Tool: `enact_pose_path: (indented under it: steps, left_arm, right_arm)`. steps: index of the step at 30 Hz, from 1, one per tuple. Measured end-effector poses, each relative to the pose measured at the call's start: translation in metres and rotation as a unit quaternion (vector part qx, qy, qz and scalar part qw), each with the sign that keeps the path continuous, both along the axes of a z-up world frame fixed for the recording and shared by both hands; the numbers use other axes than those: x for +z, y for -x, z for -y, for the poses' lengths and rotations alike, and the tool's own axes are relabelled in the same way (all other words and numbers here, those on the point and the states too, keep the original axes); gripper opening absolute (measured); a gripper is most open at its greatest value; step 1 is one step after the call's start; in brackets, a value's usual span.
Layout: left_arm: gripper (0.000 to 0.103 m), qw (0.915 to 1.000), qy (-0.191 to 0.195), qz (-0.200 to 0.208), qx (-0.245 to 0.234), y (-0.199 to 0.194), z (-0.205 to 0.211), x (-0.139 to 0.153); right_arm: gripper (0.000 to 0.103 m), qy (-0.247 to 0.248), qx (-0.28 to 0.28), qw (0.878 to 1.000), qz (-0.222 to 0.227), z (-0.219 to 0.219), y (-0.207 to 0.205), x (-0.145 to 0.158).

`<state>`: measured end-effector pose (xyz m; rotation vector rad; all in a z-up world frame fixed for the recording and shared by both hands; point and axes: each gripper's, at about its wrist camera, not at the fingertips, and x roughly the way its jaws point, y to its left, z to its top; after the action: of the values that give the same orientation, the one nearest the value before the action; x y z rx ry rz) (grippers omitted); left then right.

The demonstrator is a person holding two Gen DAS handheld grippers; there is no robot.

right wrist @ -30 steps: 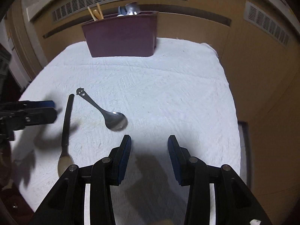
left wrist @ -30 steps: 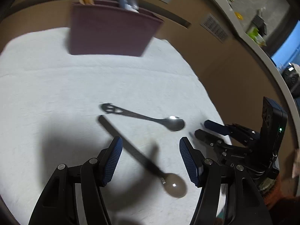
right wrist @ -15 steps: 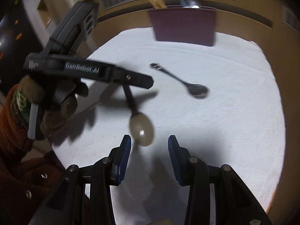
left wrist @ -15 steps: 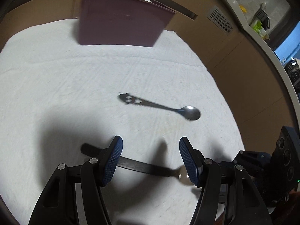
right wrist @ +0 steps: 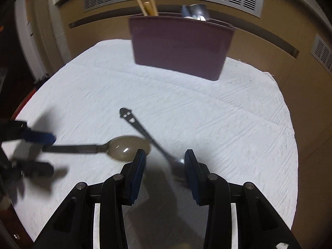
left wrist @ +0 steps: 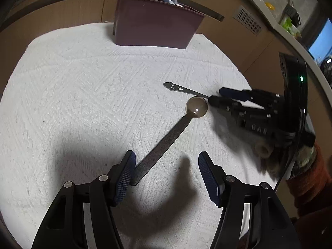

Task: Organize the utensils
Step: 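Grasp the black-handled beige-bowl spoon by its handle with the left tool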

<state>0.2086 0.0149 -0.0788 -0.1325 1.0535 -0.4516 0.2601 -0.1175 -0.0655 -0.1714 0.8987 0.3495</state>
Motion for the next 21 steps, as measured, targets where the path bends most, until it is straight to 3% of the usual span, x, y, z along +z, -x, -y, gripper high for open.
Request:
enact_pose_path:
  steps: [6, 13, 21]
  left_arm:
    - [0.063, 0.9962, -0.064, 0.055, -0.020, -0.016, 0.034, 0.004]
    - [0.063, 0.9900, -0.112, 0.061, -0.060, -0.041, 0.069, -0.006]
    - [0.063, 0.9886, -0.135, 0.066, -0.004, -0.049, 0.054, -0.009]
  right_arm:
    - [0.037, -0.038, -0.020, 0.999, -0.017, 0.035, 0.018, 0.005]
    - [0.038, -0.043, -0.044, 0.998, -0.020, 0.064, 0.043, 0.003]
    - [0.040, -0.036, -0.048, 0.998, -0.018, 0.062, 0.042, -0.006]
